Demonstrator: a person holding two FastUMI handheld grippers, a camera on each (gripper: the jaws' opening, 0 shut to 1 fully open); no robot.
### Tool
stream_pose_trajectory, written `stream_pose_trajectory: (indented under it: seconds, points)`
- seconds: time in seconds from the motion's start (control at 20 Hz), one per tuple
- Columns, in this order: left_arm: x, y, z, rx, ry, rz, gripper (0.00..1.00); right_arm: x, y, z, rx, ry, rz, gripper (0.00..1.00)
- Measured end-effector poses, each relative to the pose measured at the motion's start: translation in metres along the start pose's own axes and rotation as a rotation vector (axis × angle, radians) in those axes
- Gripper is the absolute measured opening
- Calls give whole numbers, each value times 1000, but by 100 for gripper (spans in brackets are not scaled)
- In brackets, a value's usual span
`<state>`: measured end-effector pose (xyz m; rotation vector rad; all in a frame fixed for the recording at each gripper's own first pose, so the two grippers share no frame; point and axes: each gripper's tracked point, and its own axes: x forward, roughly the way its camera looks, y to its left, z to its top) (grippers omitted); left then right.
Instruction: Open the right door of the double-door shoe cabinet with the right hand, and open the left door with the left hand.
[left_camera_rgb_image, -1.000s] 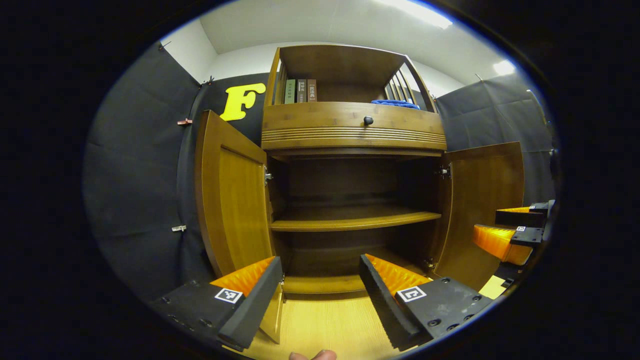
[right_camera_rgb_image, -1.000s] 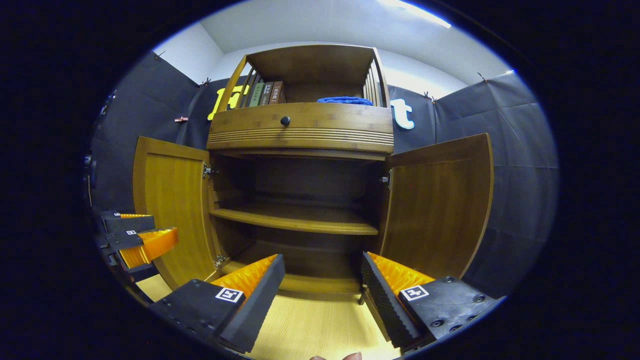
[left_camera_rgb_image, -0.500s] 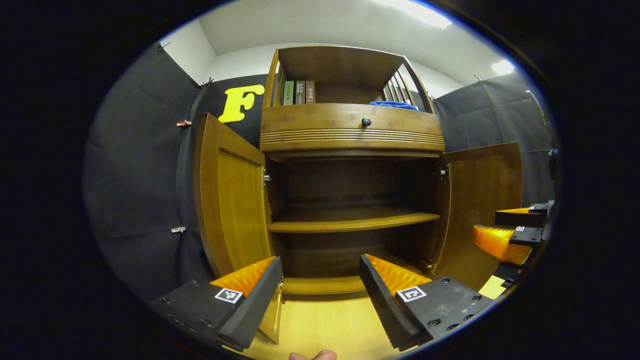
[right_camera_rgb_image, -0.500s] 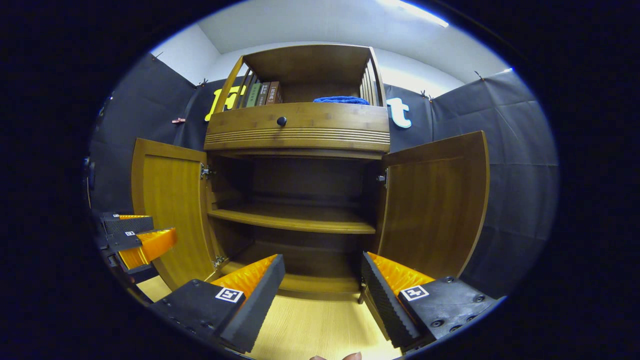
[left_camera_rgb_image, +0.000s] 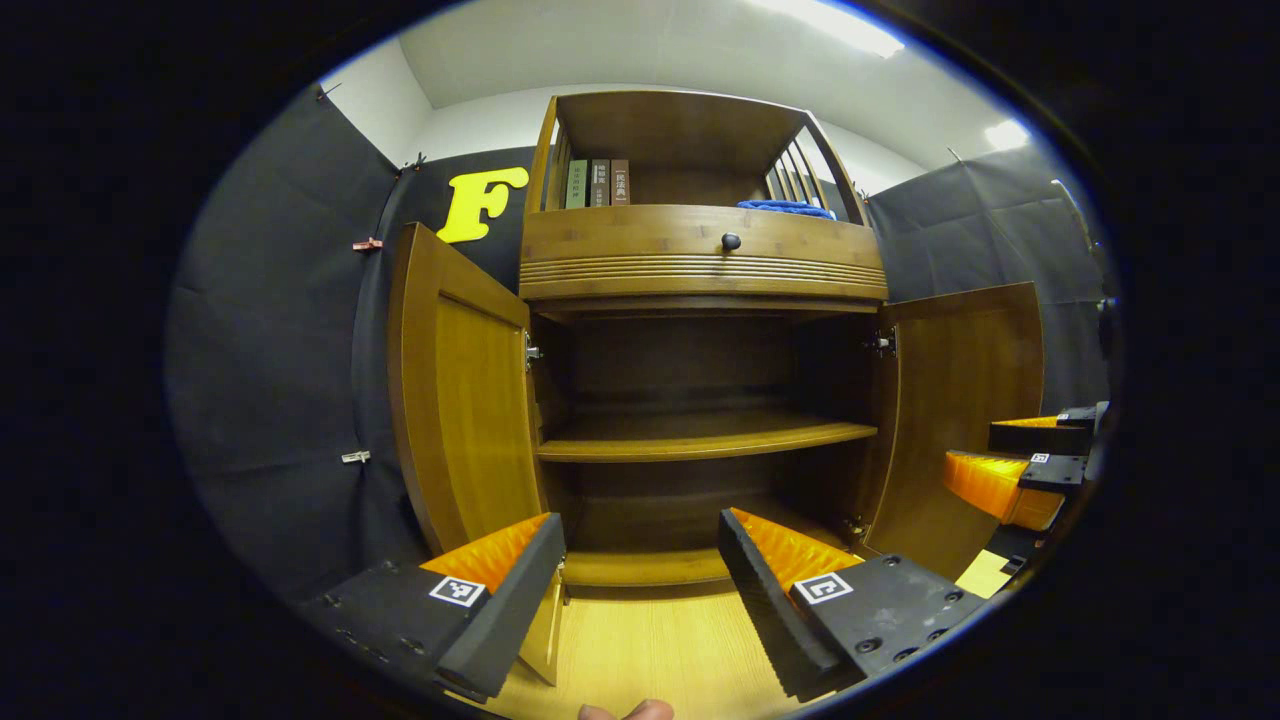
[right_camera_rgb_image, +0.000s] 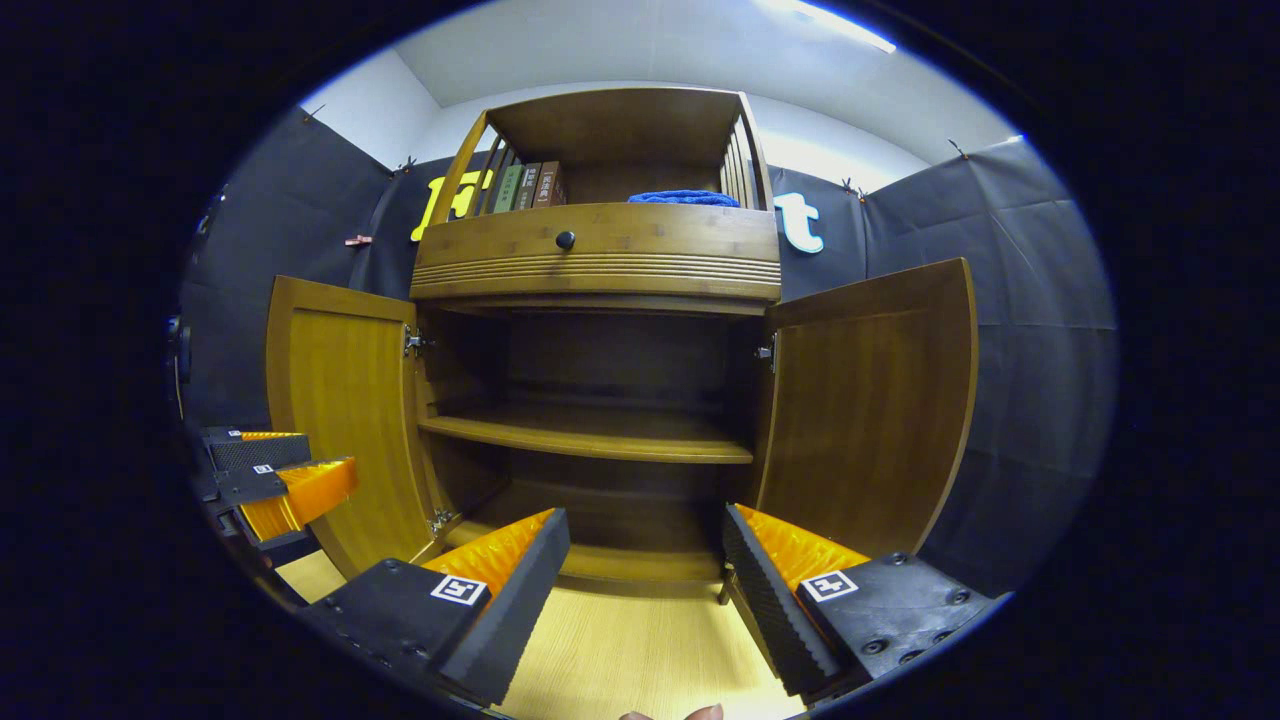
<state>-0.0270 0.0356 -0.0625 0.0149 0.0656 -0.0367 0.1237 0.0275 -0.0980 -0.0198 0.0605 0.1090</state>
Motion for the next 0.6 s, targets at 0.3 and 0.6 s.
stream_pose_trajectory:
  seconds: [0.3, 0.6]
  points:
    - [0, -1, -1, 0, 2, -1, 96, -1, 0, 0, 2, 1, 0, 98]
    - [1, 1, 1, 6, 0, 4, 96, -1, -1, 0, 10, 4, -10, 98]
